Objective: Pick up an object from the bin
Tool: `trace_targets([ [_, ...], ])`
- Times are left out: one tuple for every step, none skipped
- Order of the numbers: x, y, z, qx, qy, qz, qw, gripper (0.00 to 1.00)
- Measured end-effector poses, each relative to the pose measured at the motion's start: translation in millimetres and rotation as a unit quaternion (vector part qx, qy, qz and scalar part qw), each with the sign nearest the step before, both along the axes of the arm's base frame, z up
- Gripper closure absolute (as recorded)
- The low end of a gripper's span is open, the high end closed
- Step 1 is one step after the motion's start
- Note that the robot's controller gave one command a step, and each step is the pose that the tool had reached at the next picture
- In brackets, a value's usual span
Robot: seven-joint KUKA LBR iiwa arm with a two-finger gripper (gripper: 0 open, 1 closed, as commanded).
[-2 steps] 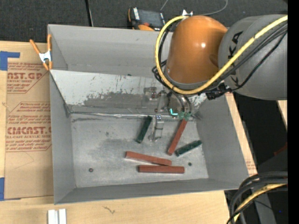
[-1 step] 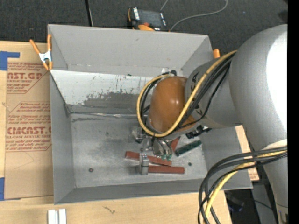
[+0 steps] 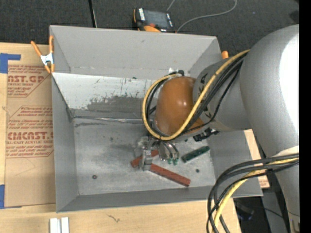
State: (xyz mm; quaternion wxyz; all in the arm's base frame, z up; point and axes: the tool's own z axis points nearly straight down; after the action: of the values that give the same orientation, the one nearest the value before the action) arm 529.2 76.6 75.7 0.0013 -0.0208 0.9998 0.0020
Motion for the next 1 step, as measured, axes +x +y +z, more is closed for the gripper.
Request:
trace_targets([
  [43.7,-30.0,131.6,-0.003,-0.0039,0.134,0.991,1.0],
])
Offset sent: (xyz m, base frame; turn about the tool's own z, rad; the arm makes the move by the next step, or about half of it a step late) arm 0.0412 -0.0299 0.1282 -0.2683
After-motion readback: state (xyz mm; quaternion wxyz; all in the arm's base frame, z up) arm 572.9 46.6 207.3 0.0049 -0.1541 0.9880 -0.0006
